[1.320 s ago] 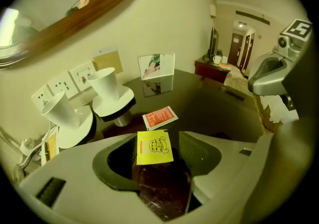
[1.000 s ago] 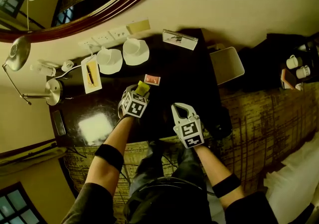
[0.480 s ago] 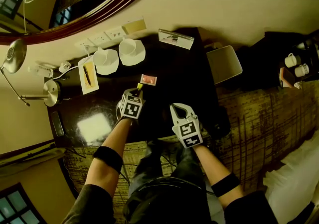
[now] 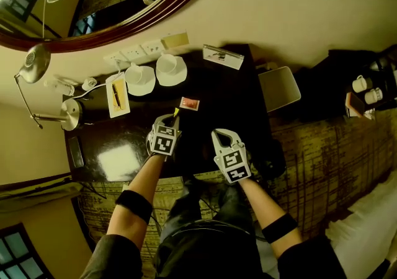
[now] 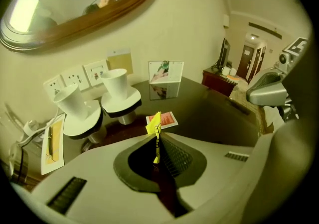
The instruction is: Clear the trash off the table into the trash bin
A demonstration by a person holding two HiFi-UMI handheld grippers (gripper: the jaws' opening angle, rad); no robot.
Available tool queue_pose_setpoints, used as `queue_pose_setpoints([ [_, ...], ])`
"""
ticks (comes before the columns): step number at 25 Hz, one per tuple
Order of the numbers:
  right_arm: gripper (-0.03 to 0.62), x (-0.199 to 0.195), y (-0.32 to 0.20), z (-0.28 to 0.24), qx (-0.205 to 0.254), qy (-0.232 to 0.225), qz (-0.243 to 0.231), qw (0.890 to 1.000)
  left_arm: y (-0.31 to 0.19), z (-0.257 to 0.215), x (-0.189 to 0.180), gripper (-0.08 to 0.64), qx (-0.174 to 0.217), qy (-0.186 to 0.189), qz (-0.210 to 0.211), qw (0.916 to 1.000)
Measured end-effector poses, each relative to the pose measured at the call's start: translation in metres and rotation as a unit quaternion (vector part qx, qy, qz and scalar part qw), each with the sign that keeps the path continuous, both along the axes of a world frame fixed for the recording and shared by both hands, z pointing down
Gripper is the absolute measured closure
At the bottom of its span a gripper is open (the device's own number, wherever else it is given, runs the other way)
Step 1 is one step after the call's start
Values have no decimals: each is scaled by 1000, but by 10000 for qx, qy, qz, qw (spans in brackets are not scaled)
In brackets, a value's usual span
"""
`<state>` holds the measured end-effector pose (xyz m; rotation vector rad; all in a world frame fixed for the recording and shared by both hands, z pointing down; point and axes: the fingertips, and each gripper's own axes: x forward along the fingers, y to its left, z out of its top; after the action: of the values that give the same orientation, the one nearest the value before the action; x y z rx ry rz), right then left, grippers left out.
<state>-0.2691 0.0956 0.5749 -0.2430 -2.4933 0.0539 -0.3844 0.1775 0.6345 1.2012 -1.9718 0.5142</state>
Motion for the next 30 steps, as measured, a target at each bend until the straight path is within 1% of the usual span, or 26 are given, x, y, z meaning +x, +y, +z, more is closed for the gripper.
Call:
queue_pose_setpoints([
  [4, 583, -13, 5, -21, 83, -158, -137, 9997, 6, -37, 7, 551, 430, -156, -131, 9989],
  [7, 583, -22, 14, -42, 148, -303, -254, 9991, 14, -71, 14, 551, 798, -296, -235, 9961],
  [11, 583, -27, 28, -67, 192, -418, -453, 9979, 30, -114, 23, 551, 1268, -596, -360, 9895],
  [14, 583, -28, 40, -83, 120, -495, -585, 9970, 46, -143, 31, 551, 1545, -790, -527, 9834],
  [17, 583, -27, 49, -97, 10, -567, -641, 9963, 60, -166, 40, 551, 1793, -865, -749, 9771],
  [20, 583, -30, 56, -109, -10, -652, -678, 9956, 69, -185, 45, 551, 1959, -976, -800, 9725],
  [23, 583, -28, 61, -115, 43, -722, -723, 9948, 80, -196, 53, 551, 2116, -1009, -863, 9683],
  [27, 583, -28, 63, -117, 98, -730, -708, 9948, 92, -202, 55, 551, 2138, -1112, -889, 9664],
  [30, 583, -29, 61, -120, 126, -768, -647, 9949, 93, -202, 55, 551, 2138, -1101, -842, 9670],
])
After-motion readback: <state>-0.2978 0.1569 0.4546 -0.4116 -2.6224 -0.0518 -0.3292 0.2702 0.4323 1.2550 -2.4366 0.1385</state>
